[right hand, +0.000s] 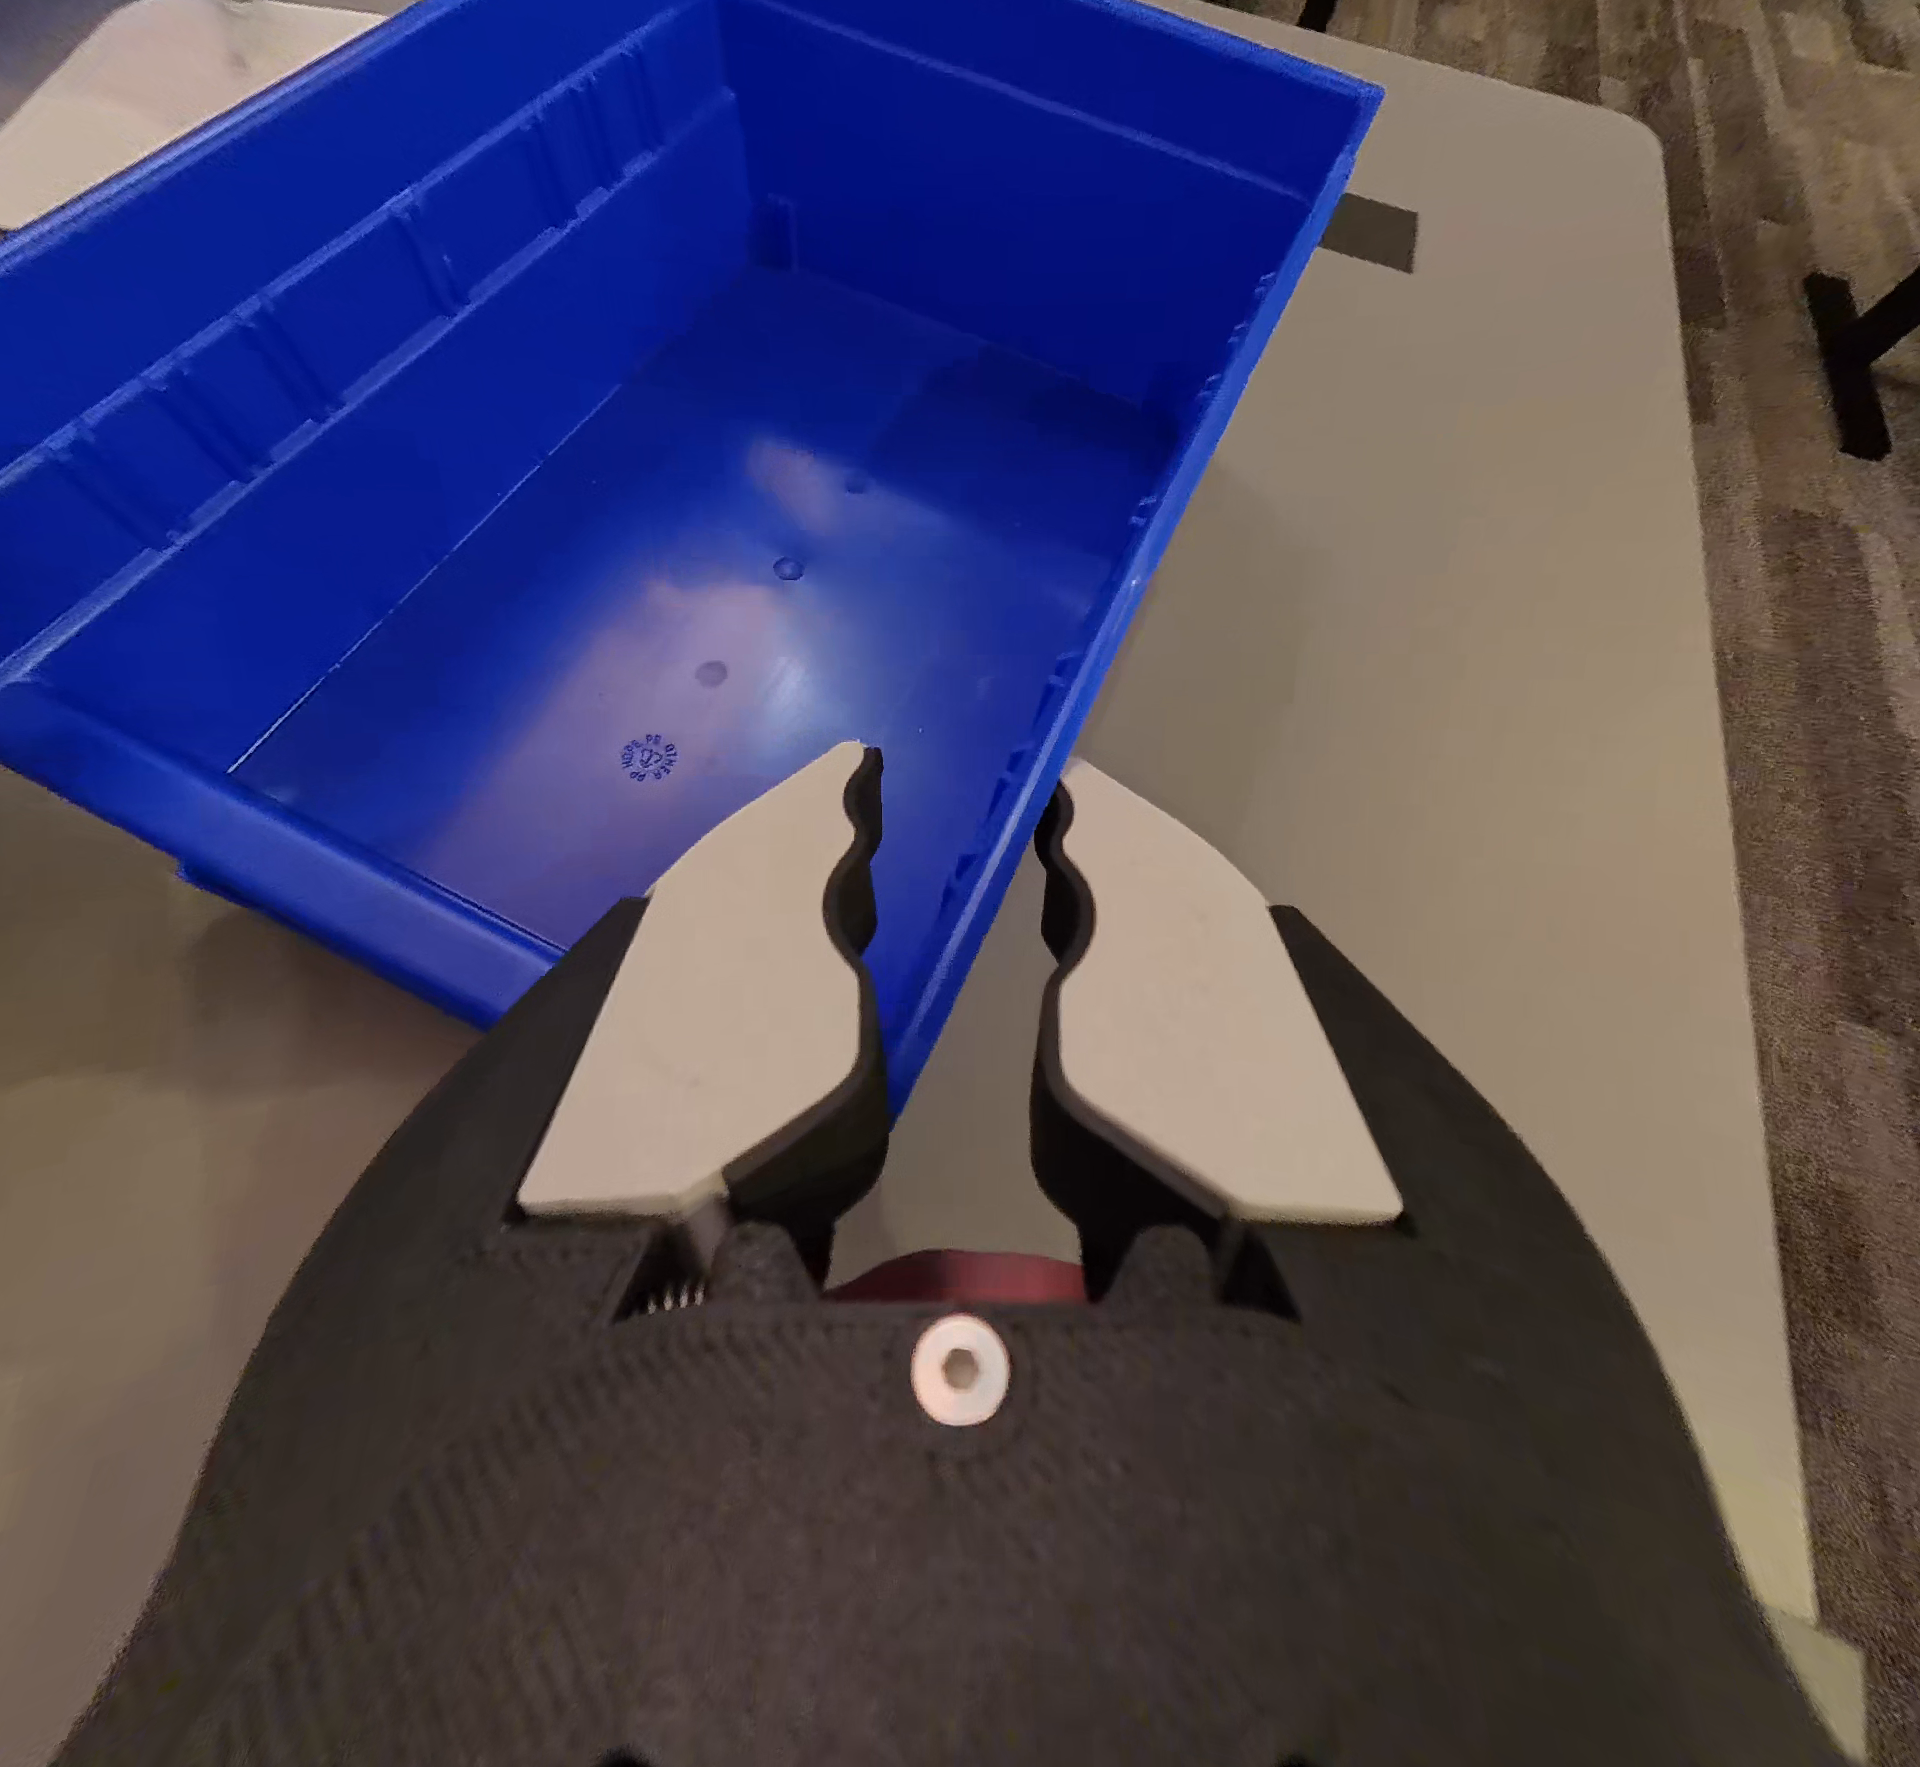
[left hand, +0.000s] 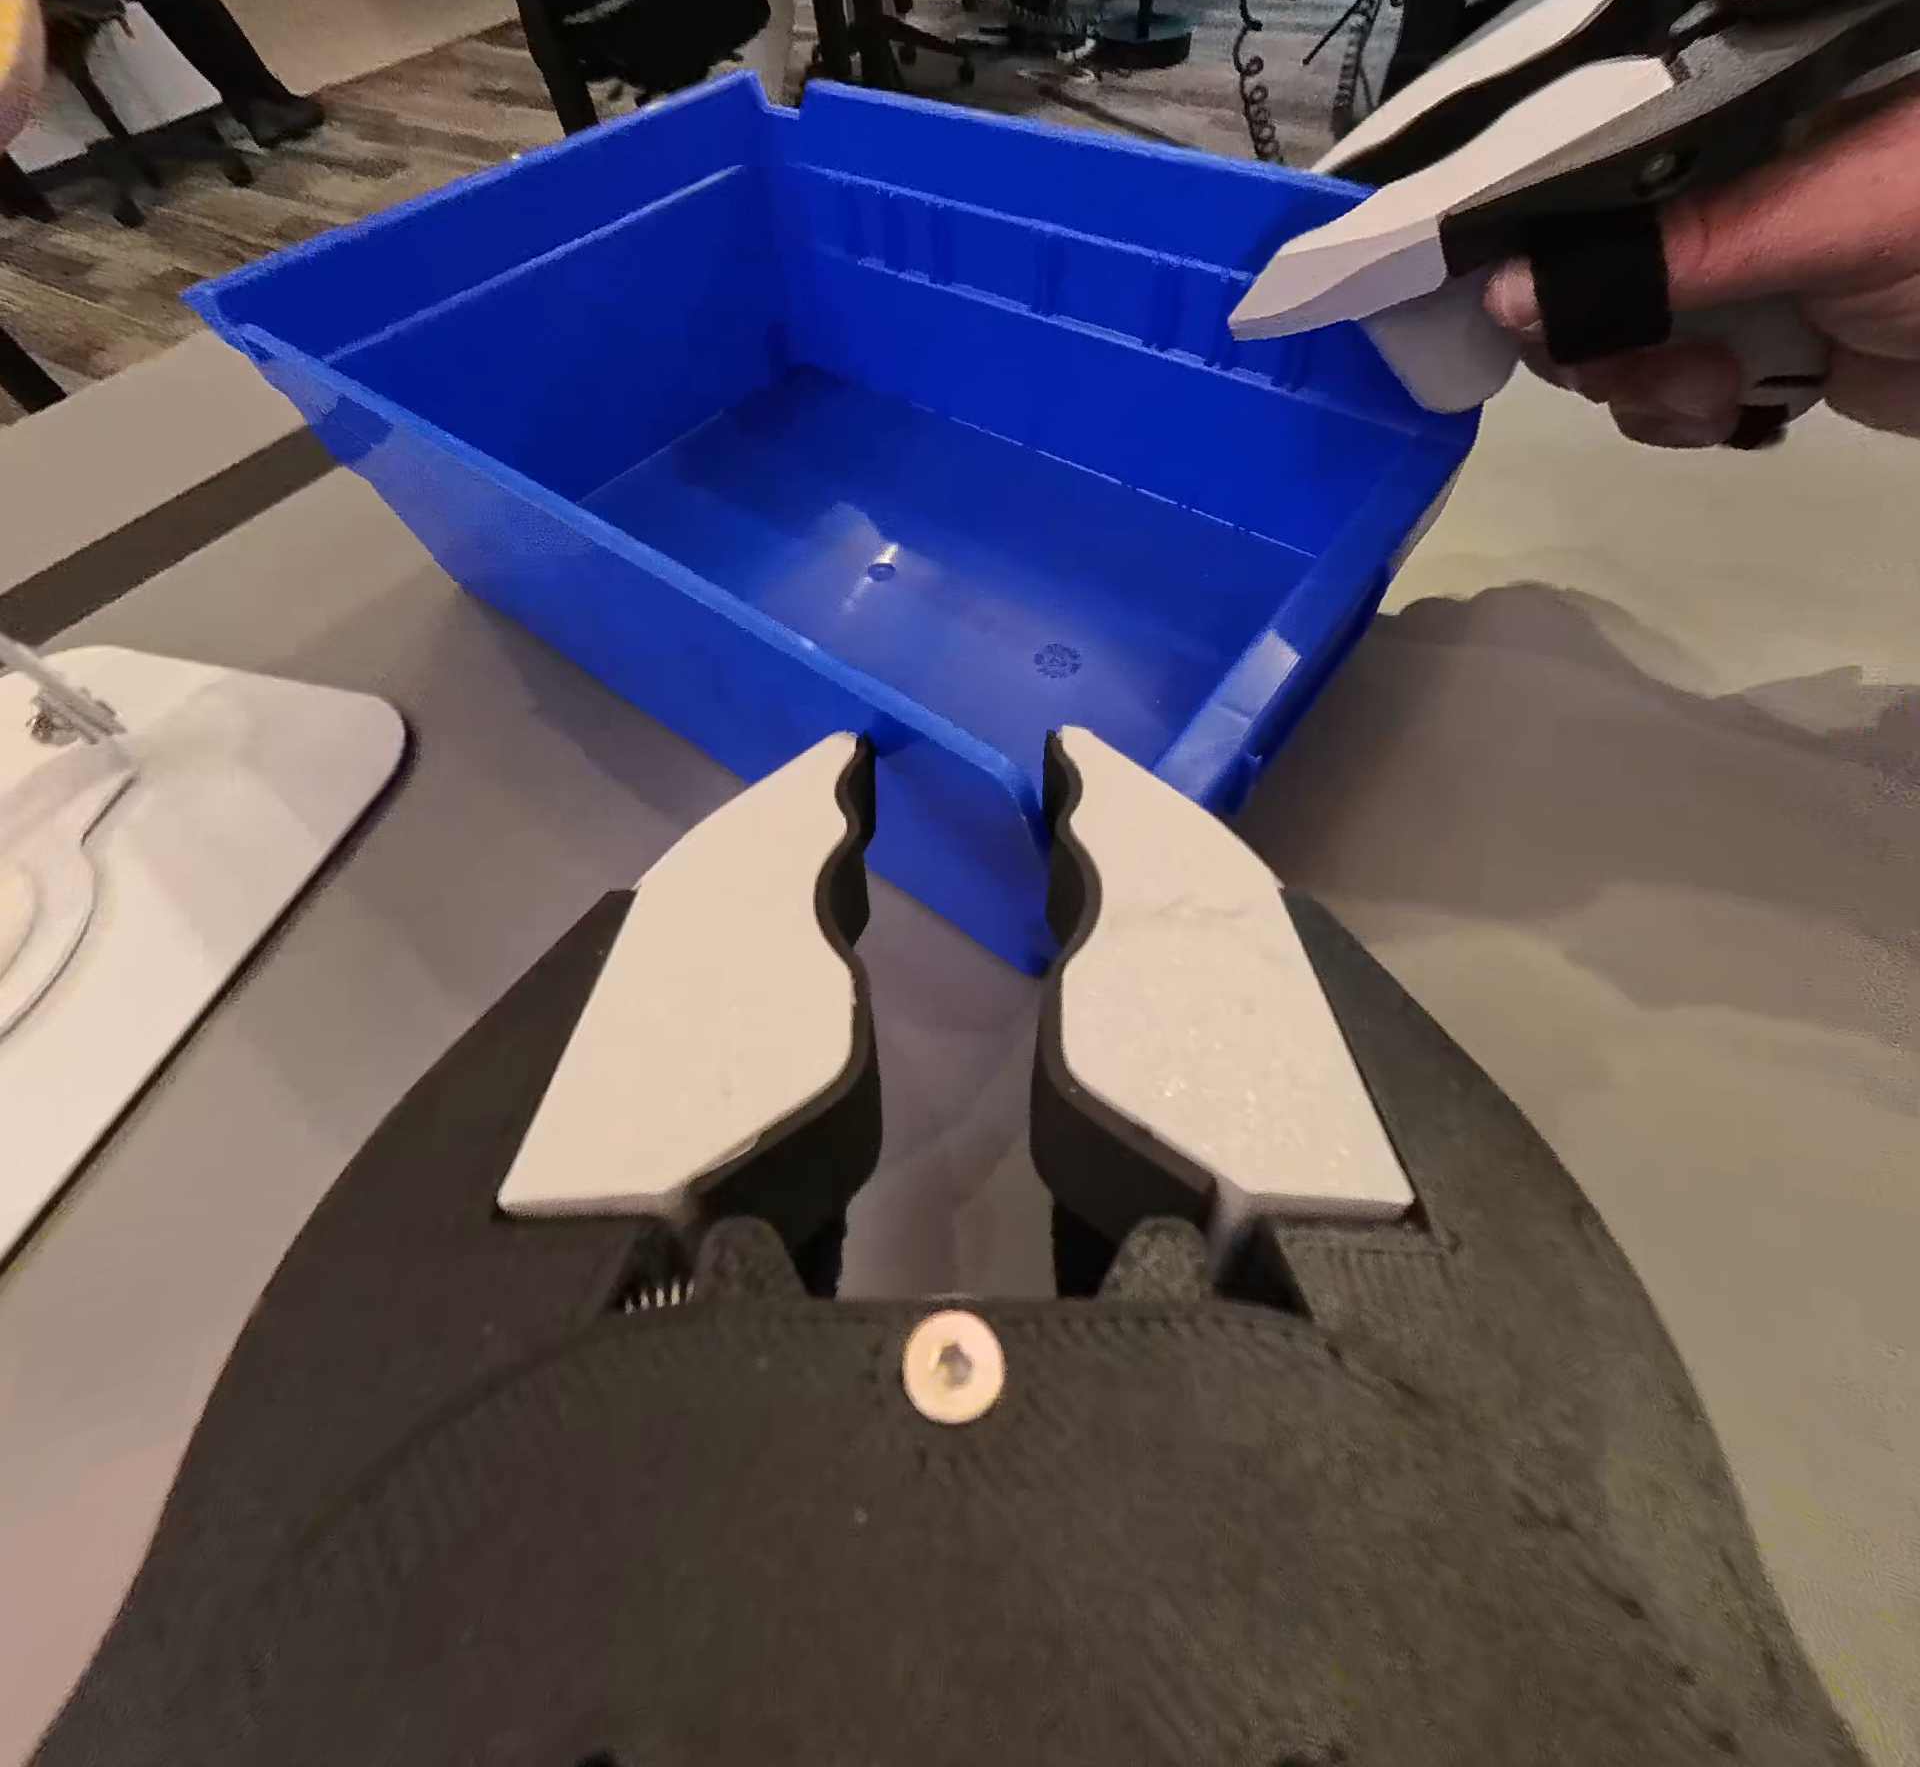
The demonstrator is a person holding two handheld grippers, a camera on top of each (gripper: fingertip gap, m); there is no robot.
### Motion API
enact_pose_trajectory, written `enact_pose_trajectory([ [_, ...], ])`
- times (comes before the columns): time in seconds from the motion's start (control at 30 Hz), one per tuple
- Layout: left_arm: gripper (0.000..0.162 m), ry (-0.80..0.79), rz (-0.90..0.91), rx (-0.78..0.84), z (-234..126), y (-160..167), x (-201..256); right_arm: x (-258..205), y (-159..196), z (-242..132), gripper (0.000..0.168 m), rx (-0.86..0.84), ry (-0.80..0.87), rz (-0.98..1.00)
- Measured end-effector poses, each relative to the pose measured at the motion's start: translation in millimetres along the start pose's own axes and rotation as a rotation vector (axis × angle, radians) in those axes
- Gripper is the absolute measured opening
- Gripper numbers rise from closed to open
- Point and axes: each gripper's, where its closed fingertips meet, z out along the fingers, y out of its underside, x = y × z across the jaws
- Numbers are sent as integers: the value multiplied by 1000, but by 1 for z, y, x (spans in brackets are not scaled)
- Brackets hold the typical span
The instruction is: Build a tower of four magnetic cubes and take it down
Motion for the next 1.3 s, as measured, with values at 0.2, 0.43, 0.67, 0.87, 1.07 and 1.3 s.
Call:
enact_pose_trajectory([
  [0.2, 30, -56, -22, 45, 42, -16, -23, 41, -16, 34, 26, -5, 29, -3],
  [0.43, 32, -111, -17, 75, 87, -33, -39, 86, -36, 75, 26, -2, 51, 27],
  [0.67, 31, -137, -44, 87, 119, -44, -69, 114, -54, 108, 22, -5, 75, 17],
  [0.87, 31, -166, -43, 87, 137, -50, -85, 129, -66, 129, 21, 14, 81, 44],
  [1.07, 31, -178, -48, 86, 144, -52, -94, 136, -73, 139, 17, 46, 86, 53],
  [1.3, 36, -173, -47, 99, 141, -52, -94, 138, -72, 139, 21, 72, 95, 41],
])
